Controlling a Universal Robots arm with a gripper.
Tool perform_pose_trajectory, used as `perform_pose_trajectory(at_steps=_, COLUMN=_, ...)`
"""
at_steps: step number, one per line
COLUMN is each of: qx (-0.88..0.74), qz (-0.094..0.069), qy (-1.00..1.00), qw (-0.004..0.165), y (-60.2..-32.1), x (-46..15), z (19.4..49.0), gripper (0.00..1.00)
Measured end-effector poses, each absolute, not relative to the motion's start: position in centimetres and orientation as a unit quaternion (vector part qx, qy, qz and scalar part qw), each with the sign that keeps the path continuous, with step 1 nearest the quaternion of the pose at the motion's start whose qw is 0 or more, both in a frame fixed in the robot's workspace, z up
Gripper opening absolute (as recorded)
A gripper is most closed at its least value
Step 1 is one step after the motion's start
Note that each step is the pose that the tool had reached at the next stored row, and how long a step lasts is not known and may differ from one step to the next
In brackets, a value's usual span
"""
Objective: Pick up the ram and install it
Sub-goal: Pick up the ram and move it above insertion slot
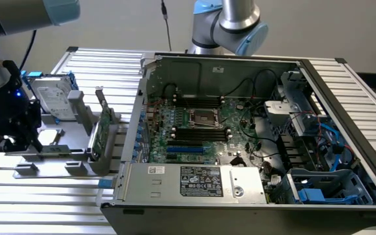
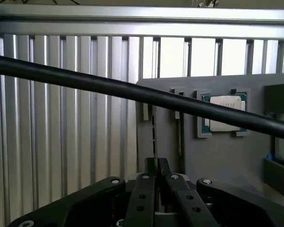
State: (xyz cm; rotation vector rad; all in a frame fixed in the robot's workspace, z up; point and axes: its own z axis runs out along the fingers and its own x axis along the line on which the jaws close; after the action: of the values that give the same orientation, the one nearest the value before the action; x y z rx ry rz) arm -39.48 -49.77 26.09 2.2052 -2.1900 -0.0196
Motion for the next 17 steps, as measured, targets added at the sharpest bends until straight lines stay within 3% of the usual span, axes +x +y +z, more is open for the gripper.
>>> perform_pose_trajectory(at_steps=17, qx=0.705, qz=-0.007, qy=-0.709, qw=0.017, y=-49.4, x=-39.0, z=31.3, gripper=0.16)
